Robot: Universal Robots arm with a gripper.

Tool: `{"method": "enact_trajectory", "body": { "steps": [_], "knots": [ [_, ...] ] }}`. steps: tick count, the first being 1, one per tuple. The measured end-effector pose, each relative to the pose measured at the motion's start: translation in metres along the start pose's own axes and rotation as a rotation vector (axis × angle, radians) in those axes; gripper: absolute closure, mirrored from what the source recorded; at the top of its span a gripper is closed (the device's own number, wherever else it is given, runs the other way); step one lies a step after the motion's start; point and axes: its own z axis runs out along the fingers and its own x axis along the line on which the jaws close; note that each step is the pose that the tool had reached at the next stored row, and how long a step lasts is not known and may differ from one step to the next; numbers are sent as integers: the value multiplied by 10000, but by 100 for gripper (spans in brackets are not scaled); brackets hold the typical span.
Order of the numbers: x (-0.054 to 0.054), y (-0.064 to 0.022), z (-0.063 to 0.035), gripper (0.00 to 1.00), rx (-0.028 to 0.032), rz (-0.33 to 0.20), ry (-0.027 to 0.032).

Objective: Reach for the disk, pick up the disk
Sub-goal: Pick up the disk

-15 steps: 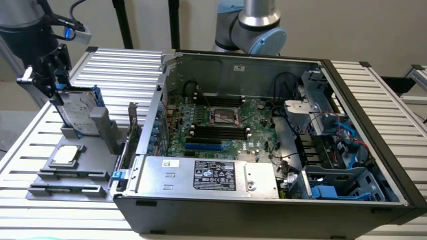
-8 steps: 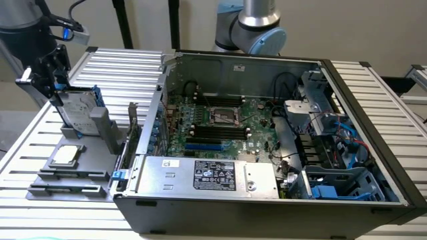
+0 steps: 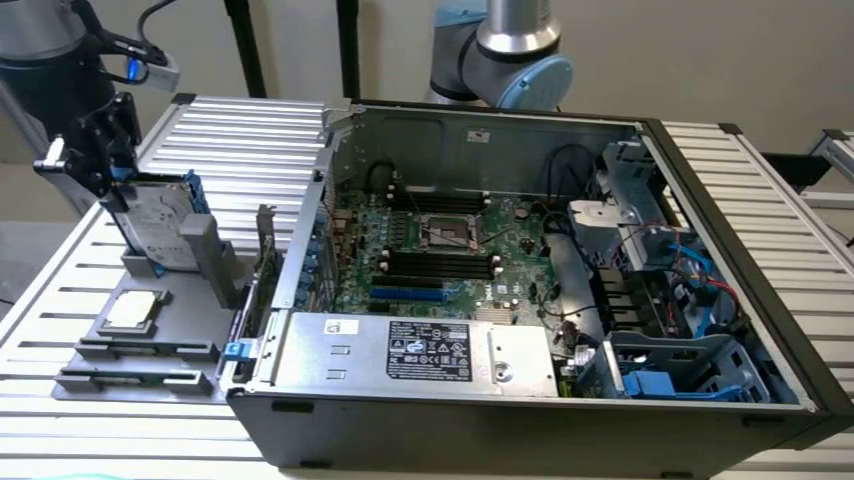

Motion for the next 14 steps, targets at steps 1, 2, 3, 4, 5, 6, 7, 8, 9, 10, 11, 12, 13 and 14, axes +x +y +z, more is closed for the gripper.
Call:
{"method": "enact_trajectory", "body": {
  "steps": [1, 2, 3, 4, 5, 6, 7, 8, 9, 10, 11, 12, 13, 14],
  "knots": [
    [0, 0, 1, 55, -1, 0, 0],
    [0, 0, 1, 55, 0, 0, 0],
    [0, 0, 2, 61, 0, 0, 1],
    [0, 0, 1, 61, -1, 0, 2],
    [0, 0, 2, 67, -1, 0, 1],
    [0, 0, 2, 67, 1, 0, 0],
    [0, 0, 2, 67, 1, 0, 0],
    [0, 0, 2, 67, 0, 0, 0],
    [0, 0, 2, 67, 1, 0, 0],
    [1, 0, 3, 67, 2, 0, -1],
    [2, 0, 3, 67, 2, 1, -1],
    [6, 0, 3, 67, 2, 0, -2],
    [11, 1, 3, 67, 1, 1, -2],
    [18, 1, 2, 67, 1, 2, -1]
  ]
}}
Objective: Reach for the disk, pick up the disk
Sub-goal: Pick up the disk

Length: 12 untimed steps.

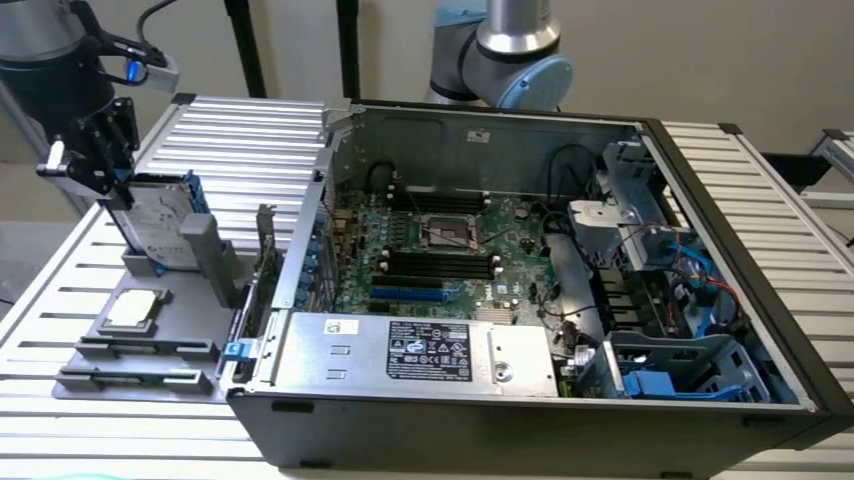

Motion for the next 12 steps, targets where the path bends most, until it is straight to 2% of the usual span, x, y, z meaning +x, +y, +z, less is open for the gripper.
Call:
{"method": "enact_trajectory", "body": {
  "steps": [7, 12],
  "knots": [
    [60, 1, 0, 67, 0, 10, 0],
    [66, 1, 0, 67, 0, 12, 1]
  ]
}}
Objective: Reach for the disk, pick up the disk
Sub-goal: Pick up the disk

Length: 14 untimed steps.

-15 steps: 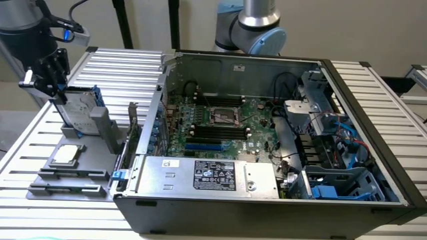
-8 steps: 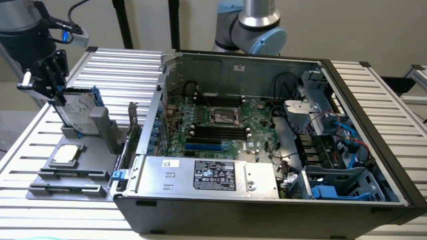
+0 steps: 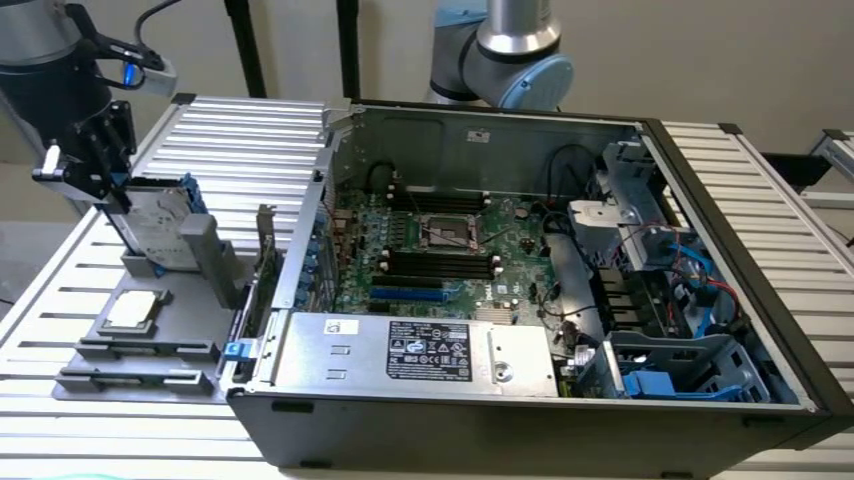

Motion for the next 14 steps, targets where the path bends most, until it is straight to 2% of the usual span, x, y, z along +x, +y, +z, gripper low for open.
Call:
{"method": "enact_trajectory", "body": {
  "steps": [9, 14],
  "knots": [
    [0, 0, -3, 67, 1, 0, 0],
    [-1, 1, -45, 67, 1, 0, 0]
  ]
}}
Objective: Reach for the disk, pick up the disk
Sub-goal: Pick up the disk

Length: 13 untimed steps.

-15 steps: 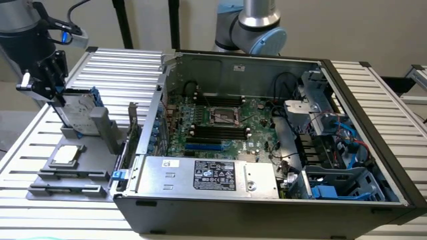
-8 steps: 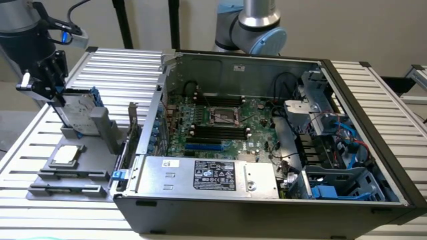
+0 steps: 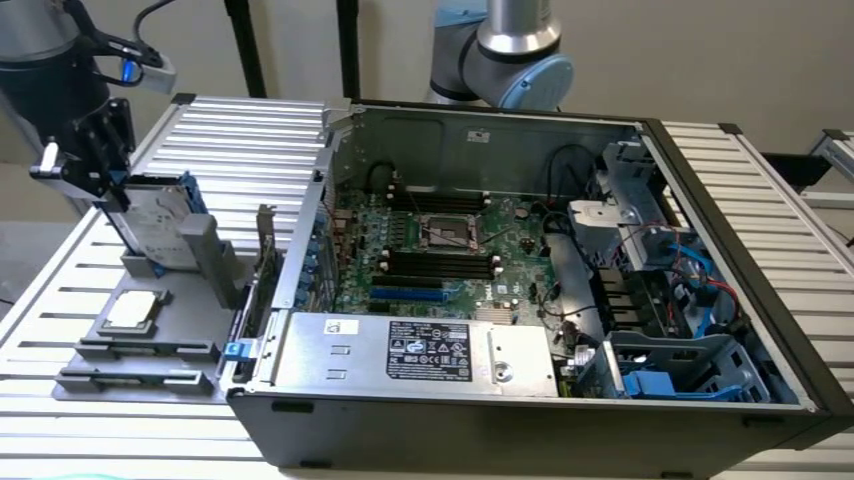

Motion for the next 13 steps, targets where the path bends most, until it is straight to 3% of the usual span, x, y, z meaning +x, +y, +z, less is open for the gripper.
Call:
{"method": "enact_trajectory", "body": {
  "steps": [6, 13],
  "knots": [
    [-2, -5, -125, 67, -1, 0, 1],
    [-7, -17, -422, 67, 0, 0, 0]
  ]
}}
